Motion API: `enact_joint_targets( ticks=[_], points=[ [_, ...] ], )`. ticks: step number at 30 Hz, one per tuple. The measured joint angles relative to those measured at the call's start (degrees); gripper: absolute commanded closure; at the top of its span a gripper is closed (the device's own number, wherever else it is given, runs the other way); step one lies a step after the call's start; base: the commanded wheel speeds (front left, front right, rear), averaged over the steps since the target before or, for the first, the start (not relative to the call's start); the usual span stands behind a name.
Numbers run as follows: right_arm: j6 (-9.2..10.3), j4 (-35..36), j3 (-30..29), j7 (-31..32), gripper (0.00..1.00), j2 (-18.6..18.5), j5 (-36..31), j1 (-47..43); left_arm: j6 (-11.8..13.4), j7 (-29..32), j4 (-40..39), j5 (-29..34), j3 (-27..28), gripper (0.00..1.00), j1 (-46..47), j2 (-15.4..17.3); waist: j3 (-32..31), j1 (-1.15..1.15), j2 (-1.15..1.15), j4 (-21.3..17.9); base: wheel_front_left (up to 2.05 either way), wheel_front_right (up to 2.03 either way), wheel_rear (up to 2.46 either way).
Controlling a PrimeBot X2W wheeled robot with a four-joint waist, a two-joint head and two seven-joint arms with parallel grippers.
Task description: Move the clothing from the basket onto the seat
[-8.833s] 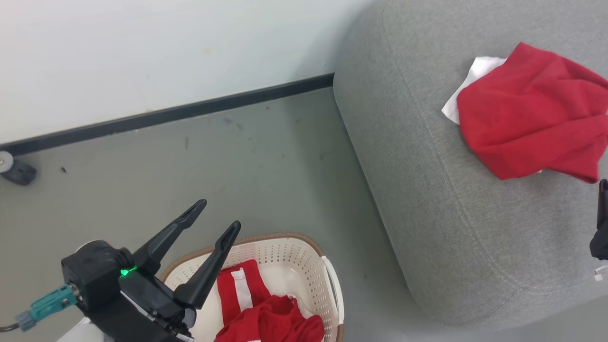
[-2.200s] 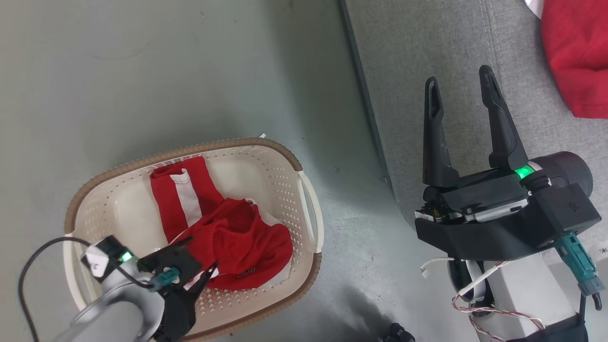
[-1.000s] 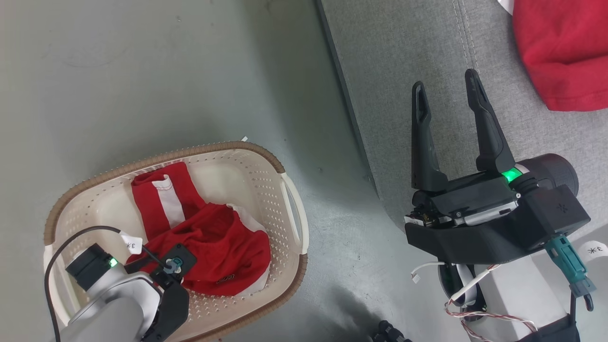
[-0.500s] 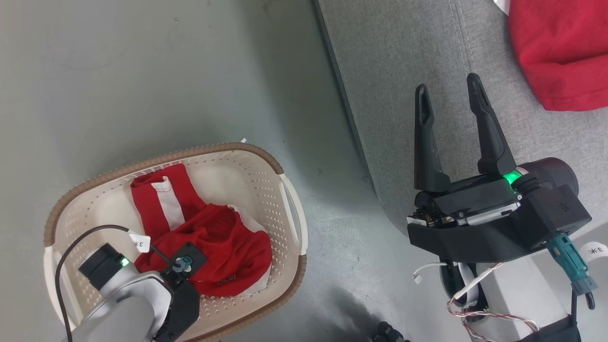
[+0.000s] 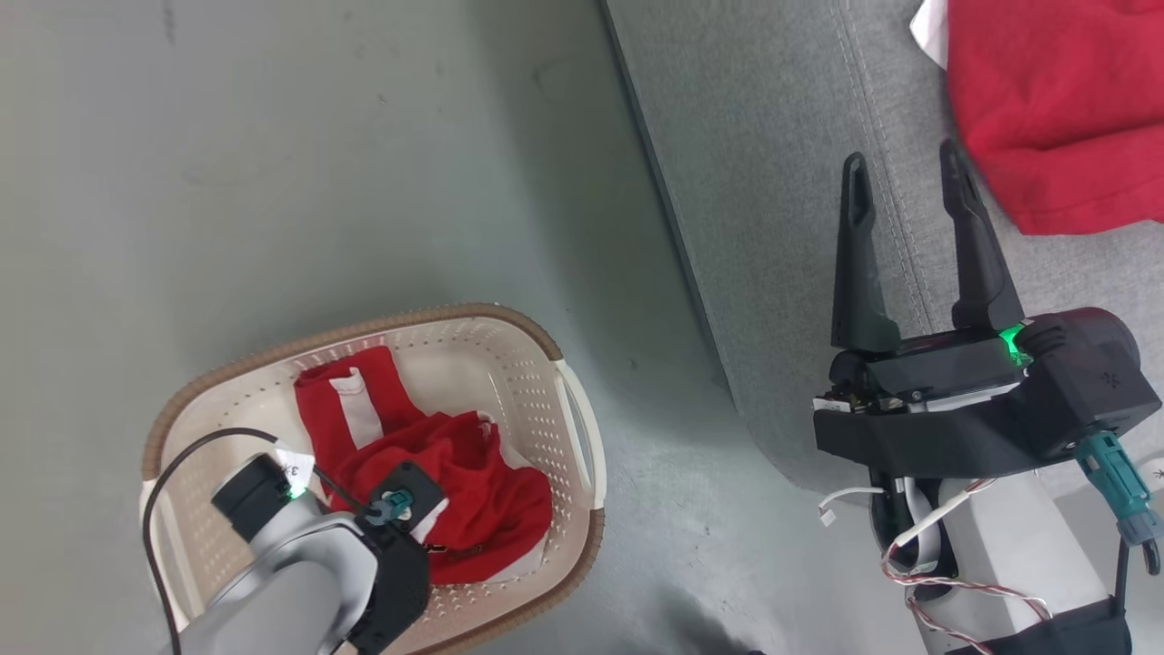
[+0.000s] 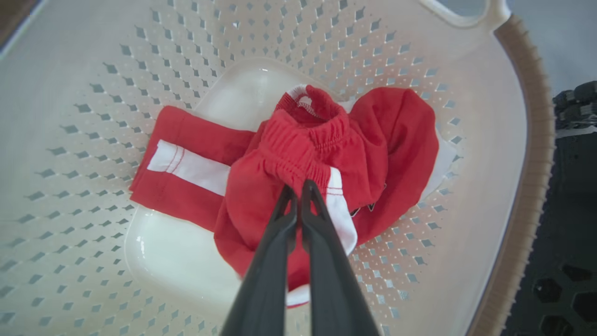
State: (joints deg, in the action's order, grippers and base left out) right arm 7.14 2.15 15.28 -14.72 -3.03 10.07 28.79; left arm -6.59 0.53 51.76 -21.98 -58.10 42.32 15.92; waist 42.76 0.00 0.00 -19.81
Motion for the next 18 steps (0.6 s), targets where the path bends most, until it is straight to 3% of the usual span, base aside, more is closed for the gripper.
enact_joint_targets(
  ticks=[18],
  points=[
    [-0.85, -3.9, -5.1, 0.0, 0.00, -3.7, 0.9, -3.9, -0.6, -11.1, -3.0, -2.7, -1.9, 1.00, 0.5, -3.6, -11.5, 0.00, 0.00, 3.8, 0.00, 0.00, 0.00]
  ],
)
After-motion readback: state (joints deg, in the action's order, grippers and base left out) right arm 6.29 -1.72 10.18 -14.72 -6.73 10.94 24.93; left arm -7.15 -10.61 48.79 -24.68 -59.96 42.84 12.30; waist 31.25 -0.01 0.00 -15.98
